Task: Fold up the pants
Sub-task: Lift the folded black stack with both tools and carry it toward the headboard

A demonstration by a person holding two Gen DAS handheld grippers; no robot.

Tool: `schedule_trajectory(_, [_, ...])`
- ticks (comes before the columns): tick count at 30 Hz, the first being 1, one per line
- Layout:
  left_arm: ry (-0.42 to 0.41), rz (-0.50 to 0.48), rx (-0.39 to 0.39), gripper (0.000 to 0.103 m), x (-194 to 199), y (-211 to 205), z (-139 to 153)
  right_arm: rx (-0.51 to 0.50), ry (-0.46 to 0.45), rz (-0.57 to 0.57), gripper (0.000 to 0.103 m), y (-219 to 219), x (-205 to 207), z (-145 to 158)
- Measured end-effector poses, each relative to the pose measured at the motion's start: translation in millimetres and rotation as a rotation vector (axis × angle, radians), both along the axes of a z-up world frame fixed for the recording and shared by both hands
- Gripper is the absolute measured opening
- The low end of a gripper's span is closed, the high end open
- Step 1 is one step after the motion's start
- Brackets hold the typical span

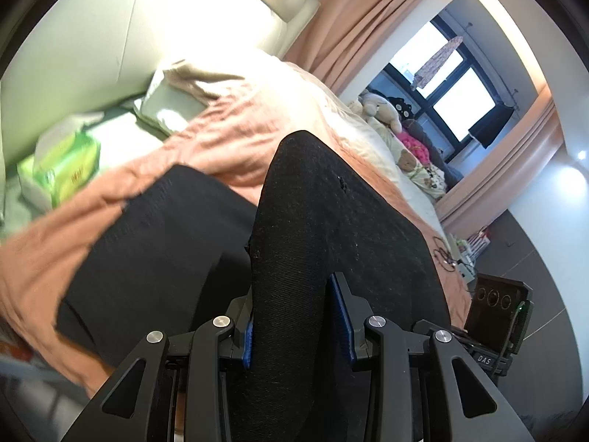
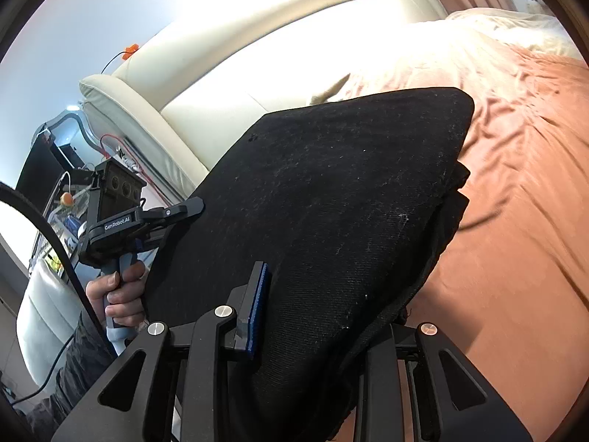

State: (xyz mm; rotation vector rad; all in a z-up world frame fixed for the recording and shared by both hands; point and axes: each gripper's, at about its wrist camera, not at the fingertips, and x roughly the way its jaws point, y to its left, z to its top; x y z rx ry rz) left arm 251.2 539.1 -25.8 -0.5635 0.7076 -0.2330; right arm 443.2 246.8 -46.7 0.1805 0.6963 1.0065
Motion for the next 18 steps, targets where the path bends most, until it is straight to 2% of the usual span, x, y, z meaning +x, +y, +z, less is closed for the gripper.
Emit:
schedule_trajectory(4, [-0.016, -0.018, 0.055, 0.037, 20.3, 18.6, 4.3, 0.004, -0.011, 0.017, 0.025, 24.7, 14.4, -2.2])
schedule_trajectory(8, [-0.01, -0.021, 0.059, 0.037, 34.9, 37.6, -0.3, 0.004, -0.019, 0.036, 0.025, 44.1, 26.5, -5.7])
schedule_trajectory(18, [0.032, -0.02, 0.099, 0.036, 59.1, 76.5, -6.1, 0.05, 0.045, 0.063, 0.025, 84.9, 52.0, -29.2])
